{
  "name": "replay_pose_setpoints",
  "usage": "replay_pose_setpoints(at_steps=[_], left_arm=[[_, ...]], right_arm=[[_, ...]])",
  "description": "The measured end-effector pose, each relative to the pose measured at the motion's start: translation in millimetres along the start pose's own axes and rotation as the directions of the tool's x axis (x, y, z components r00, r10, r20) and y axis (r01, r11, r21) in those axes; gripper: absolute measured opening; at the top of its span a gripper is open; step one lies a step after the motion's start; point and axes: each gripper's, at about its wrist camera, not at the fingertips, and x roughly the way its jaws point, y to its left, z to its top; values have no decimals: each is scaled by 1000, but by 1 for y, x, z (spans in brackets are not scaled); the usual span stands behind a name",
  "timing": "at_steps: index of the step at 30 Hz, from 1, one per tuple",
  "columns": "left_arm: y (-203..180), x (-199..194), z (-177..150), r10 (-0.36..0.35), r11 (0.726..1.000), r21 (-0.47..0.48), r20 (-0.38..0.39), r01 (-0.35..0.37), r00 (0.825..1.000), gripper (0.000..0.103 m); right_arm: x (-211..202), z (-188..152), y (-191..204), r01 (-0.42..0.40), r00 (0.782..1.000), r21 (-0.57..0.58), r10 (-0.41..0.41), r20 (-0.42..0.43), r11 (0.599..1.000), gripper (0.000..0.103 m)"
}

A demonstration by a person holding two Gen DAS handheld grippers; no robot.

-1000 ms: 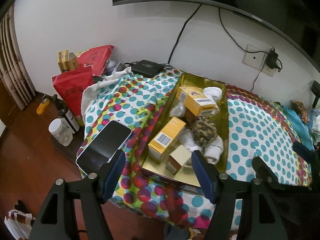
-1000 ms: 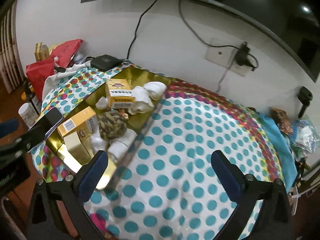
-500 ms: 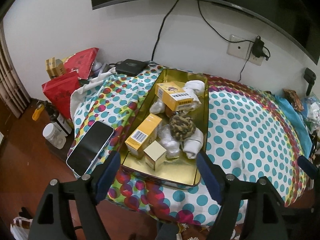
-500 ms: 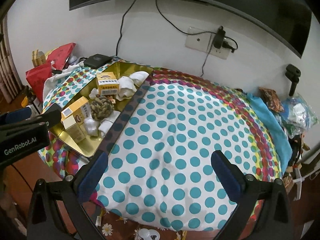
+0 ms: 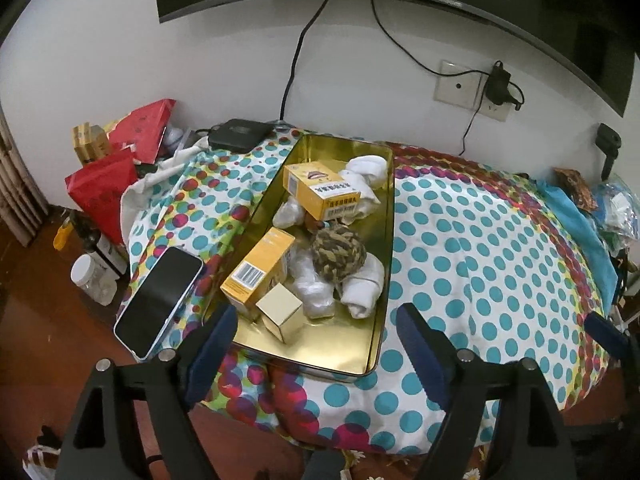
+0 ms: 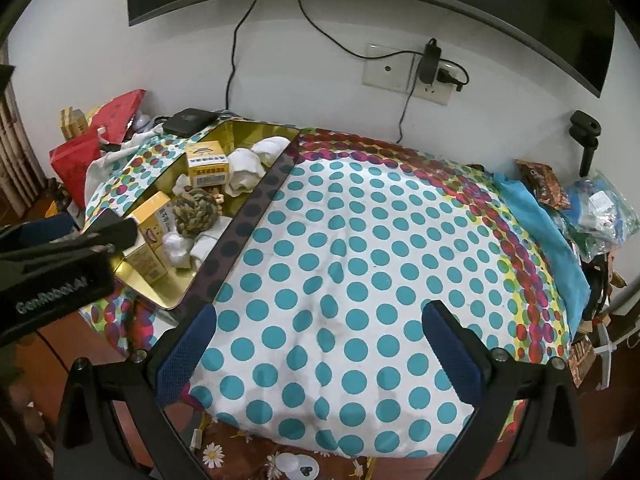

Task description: Organize objects

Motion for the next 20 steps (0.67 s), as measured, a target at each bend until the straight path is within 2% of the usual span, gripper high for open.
replay_pose_setpoints(at_steps=[14,20], left_arm=[[-7,0,1,36,999,36,3,-36,999,84],[-5,-1,1,11,1000,3,-10,-11,1000,84]], right_arm=[[6,1,9,-25,999,-22,25,-28,999,102],[7,1,11,-25,999,-16,24,-26,1000,102]])
